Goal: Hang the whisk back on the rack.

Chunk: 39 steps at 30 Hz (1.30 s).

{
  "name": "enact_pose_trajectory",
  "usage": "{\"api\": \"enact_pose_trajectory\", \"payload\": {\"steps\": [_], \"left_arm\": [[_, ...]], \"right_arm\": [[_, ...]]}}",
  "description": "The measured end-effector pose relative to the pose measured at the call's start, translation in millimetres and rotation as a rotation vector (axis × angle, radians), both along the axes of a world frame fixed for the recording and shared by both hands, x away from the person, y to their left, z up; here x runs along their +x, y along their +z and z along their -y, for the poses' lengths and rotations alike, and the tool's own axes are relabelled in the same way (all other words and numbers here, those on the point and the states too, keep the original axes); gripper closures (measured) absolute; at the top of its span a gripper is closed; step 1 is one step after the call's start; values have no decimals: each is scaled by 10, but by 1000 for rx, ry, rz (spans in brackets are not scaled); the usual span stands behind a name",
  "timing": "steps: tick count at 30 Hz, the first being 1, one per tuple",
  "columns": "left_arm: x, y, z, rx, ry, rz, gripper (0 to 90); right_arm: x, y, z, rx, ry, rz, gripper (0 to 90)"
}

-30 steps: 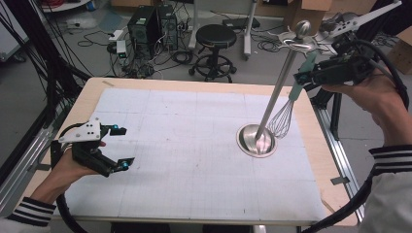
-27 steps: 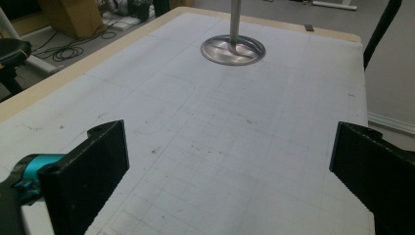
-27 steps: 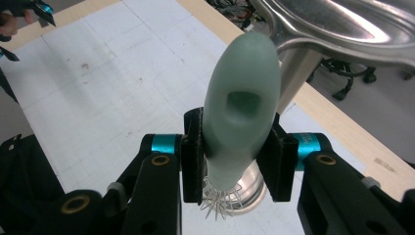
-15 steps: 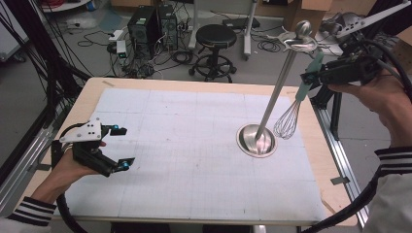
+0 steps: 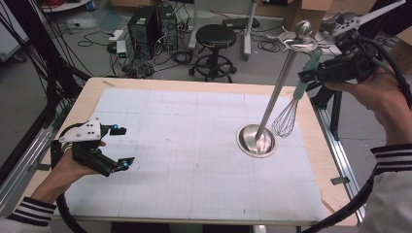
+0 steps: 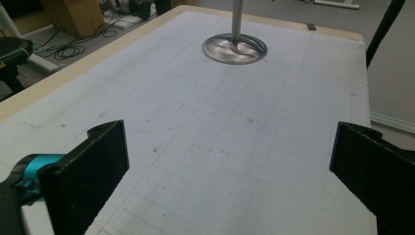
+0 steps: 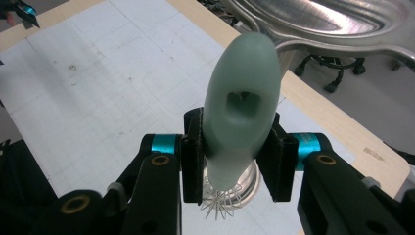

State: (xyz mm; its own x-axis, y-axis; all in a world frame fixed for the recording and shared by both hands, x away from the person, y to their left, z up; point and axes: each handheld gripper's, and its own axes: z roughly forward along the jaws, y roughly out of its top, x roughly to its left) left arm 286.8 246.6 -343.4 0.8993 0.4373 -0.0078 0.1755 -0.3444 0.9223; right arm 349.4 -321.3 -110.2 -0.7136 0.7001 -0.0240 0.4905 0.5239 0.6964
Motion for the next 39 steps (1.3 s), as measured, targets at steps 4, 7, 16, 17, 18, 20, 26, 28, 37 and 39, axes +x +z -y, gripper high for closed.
{"api": "enact_pose_trajectory", "payload": {"steps": [4, 7, 16, 17, 18, 20, 26, 28, 37, 39], "left_arm": [[2, 0, -1, 4, -2, 1, 17], [0, -1, 2, -1, 0, -1, 17], [-5, 1, 3, 4, 3, -1, 17], [-8, 2, 2, 4, 4, 0, 17], [-10, 3, 0, 2, 3, 0, 17], [-14, 6, -4, 1, 6, 1, 17], [-19, 7, -7, -3, 7, 0, 17], [-22, 3, -16, -3, 12, 0, 17], [-49, -15, -48, -23, 21, 5, 17], [-59, -6, -62, -30, 26, 9, 17]], "right_arm": [[18, -14, -14, -2, -5, -5, 660], [33, -35, -16, 1, -1, -7, 660], [60, -104, -14, 15, -14, 19, 655], [62, -106, -14, 18, -13, 17, 655], [62, -108, -16, 21, -16, 18, 654], [61, -112, -22, 22, -17, 23, 650], [49, -120, -14, 34, -14, 52, 494], [34, -132, -13, 31, -11, 54, 451], [-177, -306, 118, 71, -13, 87, 201], [-243, -355, 149, 81, -20, 103, 148]]}}
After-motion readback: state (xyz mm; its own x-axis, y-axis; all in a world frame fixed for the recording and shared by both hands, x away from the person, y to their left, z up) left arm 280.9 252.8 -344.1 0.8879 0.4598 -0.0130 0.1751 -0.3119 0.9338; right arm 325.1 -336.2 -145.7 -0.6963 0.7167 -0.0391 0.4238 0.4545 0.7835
